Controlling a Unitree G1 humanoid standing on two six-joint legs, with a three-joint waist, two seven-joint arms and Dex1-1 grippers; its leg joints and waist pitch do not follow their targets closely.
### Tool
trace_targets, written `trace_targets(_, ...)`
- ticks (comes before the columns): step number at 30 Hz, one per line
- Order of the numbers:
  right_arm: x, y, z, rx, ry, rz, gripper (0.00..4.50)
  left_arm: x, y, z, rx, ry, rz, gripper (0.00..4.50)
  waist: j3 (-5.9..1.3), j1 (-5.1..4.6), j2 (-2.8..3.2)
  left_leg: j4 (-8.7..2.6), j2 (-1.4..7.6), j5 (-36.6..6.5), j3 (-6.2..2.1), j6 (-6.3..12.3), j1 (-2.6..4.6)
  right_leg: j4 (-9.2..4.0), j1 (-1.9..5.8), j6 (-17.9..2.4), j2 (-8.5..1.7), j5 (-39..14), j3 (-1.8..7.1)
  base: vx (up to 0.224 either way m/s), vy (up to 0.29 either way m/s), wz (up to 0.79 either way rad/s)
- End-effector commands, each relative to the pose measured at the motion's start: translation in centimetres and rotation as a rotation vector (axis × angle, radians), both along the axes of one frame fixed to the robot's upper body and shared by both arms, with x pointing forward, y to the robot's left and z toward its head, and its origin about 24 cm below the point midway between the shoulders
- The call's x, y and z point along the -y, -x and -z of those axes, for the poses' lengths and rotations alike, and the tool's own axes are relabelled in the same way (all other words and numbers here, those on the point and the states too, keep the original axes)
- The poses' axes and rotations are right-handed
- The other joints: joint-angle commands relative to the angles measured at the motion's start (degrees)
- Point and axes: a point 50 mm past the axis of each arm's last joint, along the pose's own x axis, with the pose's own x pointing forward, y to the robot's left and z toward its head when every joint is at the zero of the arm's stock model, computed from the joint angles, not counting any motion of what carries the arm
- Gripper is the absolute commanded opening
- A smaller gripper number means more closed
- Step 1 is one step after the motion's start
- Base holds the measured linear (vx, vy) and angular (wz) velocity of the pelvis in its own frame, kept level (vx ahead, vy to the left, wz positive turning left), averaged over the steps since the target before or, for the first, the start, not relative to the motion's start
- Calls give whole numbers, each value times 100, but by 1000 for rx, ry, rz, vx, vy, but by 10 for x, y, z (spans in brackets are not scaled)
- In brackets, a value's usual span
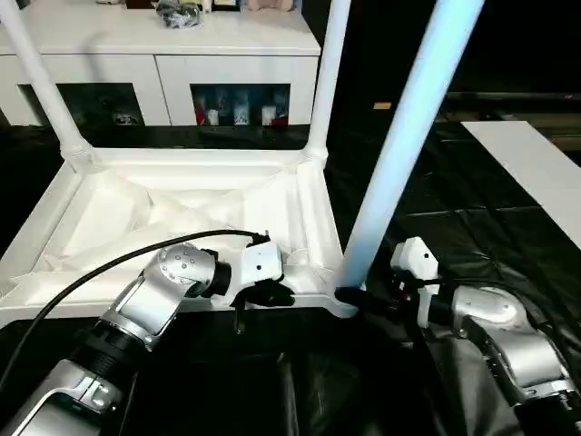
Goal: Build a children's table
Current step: Rotate leg to tighten
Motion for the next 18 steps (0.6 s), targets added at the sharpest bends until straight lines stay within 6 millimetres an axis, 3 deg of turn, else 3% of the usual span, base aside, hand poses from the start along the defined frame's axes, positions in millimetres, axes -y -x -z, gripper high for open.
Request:
trace_targets(1, 1, 3, 12, -28, 52, 27, 207, 2, -2, 6, 1, -21, -45, 0, -171, -54, -7, -432, 321, -2378, -240, -21, 145, -684, 68, -464, -552, -3709, 241, 0, 0, 0)
trace_targets(3, 2, 3, 12, -27, 59, 26, 206, 2, -2, 6, -1, -20, -39, 0, -171, -75, -11, -419, 305, -2584, -277, -59, 190, -756, 63, -284, -571, -4114, 189, 0, 0, 0)
trace_targets(4, 3, 3, 12, -21, 63, 32, 206, 3, -1, 6, -3, -20, -32, 0, -189, -99, 28, -442, 319, -2619, -305, -70, 184, -758, 91, -274, -572, -4013, 170, 0, 0, 0)
trace_targets(5, 4, 1, 10, -14, 51, 49, 206, 3, 0, 6, -6, -18, -21, 0, -207, -124, 30, -481, 342, -2631, -326, -76, 151, -740, 134, -321, -563, -3737, 156, 0, 0, 0)
trace_targets(7, 6, 0, 6, -21, 5, 57, 206, 4, 1, 5, -15, -13, -5, 0, -206, -149, 30, -512, 357, -2719, -339, -83, 132, -700, 124, -435, -550, -3405, 177, 0, 0, 0)
trace_targets(8, 7, -1, 4, -19, -7, 47, 261, 4, 3, 4, -23, -11, 10, 0, -207, -167, 23, -506, 352, -2773, -337, -81, 141, -680, 112, -505, -558, -3319, 193, 0, 0, 0)
trace_targets(9, 7, -1, 3, -16, -7, 43, 261, 4, 3, 4, -24, -10, 14, 0, -210, -170, 21, -504, 348, -2762, -333, -71, 133, -673, 115, -532, -563, -3282, 205, 0, 0, 0)
trace_targets(14, 9, -1, -2, -2, -8, 2, 317, 4, 5, 2, -45, -6, 45, 0, -243, -131, 3, -491, 356, -2246, -266, 56, 90, -580, 139, -815, -576, -2596, 282, 0, 0, 0)
trace_targets(18, 11, 0, -4, 5, -1, -30, 317, 3, 5, 2, -53, -10, 51, 0, -259, -87, 6, -471, 369, -1879, -221, 150, 91, -519, 155, -1004, -561, -2070, 306, 0, 0, 0)
